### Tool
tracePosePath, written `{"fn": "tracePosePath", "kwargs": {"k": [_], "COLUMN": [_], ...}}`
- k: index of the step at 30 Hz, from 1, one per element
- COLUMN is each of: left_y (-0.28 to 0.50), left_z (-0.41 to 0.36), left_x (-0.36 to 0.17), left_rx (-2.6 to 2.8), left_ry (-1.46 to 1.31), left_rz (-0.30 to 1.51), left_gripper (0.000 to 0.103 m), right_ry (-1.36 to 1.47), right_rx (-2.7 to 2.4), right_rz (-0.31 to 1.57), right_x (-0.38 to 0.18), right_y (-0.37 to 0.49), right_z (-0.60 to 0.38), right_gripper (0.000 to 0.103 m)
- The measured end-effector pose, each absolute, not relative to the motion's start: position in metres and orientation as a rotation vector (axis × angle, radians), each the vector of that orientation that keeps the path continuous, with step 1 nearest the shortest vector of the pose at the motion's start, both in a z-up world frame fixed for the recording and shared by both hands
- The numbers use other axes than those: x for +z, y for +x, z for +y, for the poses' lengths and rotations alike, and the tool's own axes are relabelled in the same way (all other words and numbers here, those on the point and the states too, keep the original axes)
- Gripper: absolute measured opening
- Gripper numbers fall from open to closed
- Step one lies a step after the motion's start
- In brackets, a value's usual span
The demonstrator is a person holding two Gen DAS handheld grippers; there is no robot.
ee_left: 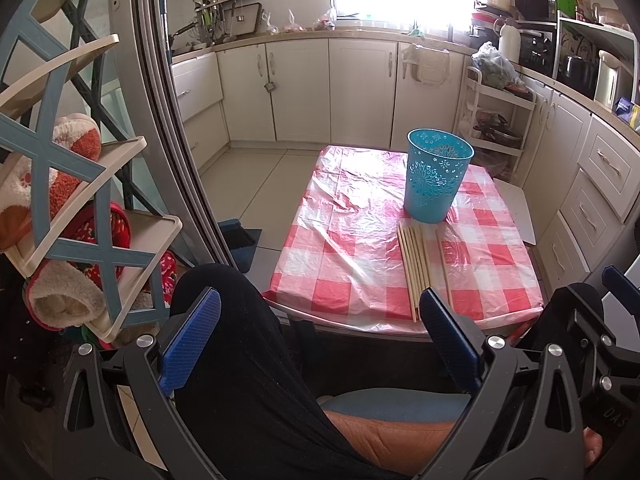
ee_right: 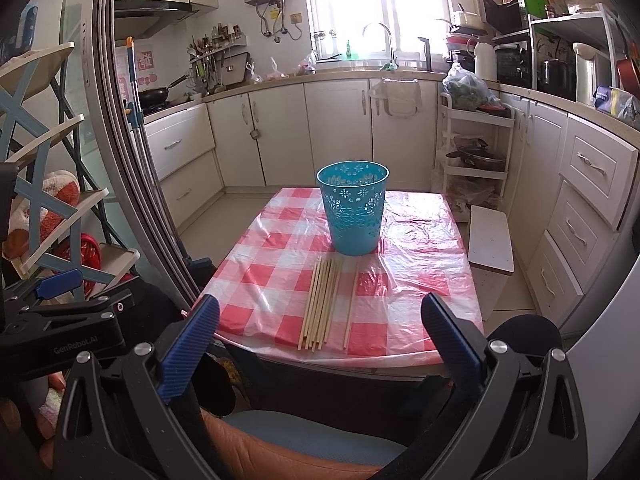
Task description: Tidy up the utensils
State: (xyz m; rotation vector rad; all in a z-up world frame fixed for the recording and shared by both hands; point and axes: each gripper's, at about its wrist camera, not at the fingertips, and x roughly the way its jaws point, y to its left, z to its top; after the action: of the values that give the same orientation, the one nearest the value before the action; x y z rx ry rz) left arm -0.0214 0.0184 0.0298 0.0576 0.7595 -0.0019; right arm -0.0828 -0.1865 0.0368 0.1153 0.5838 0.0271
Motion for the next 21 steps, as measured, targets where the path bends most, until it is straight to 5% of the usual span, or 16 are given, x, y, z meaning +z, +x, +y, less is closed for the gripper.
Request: {"fn": "tracePosePath", "kwargs": {"k": [21], "left_y": [-0.0172], "left_z": [0.0133], "left_x": [0.0286], "left_rx": [-0.018], "left_ry": [0.049], "left_rz": [0.764], "left_gripper": [0.096], "right_ry": [0.118], "right_rx": [0.03], "right_rz": [0.59], "right_x": [0.0353], "right_y": [-0.0809], "right_z": [-0.1846], "right_gripper": [0.097]}}
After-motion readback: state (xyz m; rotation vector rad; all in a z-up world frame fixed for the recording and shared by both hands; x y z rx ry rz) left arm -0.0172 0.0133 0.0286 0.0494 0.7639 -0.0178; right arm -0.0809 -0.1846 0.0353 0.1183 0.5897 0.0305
